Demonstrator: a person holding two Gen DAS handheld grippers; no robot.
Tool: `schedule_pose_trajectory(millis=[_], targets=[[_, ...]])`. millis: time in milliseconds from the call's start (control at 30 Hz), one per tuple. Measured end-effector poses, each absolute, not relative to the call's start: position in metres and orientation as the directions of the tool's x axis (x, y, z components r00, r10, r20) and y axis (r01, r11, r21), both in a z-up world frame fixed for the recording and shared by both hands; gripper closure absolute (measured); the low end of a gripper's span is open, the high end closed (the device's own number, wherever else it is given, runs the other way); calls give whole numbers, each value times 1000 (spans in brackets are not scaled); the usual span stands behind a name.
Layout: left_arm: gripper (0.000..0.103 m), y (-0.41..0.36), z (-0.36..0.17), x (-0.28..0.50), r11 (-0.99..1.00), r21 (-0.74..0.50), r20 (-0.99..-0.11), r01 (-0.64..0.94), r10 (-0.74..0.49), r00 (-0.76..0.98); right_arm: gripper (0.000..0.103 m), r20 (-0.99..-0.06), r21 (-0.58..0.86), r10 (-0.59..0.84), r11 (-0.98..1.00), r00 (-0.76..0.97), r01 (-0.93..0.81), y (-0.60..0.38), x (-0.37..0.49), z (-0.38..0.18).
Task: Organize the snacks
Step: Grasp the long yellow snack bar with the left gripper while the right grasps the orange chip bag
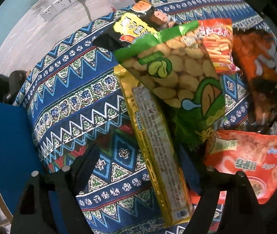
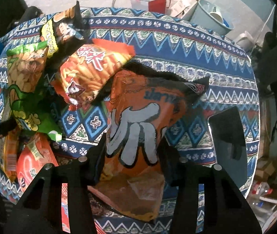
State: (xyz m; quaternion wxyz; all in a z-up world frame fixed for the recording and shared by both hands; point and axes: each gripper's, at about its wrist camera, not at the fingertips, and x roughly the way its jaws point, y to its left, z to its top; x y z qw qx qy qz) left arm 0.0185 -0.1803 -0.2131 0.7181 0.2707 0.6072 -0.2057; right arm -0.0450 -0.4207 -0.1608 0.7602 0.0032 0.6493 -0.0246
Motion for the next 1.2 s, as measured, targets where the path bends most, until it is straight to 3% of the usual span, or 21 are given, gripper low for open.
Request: schedule_pose_trajectory(millis=[100, 167, 233, 400, 1200], targets=[[37, -179, -217, 15, 763, 117, -986, 635, 10, 169, 56, -984, -29, -34, 999, 175, 31, -420, -43, -154], [58, -177, -217, 15, 766, 100, -988, 635, 0, 156, 56, -981, -40, -44, 999, 190, 24, -418, -41, -151], [67, -177, -216, 13, 760, 102, -988, 642, 2, 154, 56, -979, -43, -46, 999, 199, 22, -413, -38, -149], [74, -170, -208, 1, 736, 149, -978, 660, 10, 210, 56, -976, -37, -42, 999, 215, 28, -408, -38, -140], [75, -109, -124, 1, 789, 206, -927, 578, -32, 373, 56, -927, -19, 1, 999, 374, -50, -361, -31, -73]])
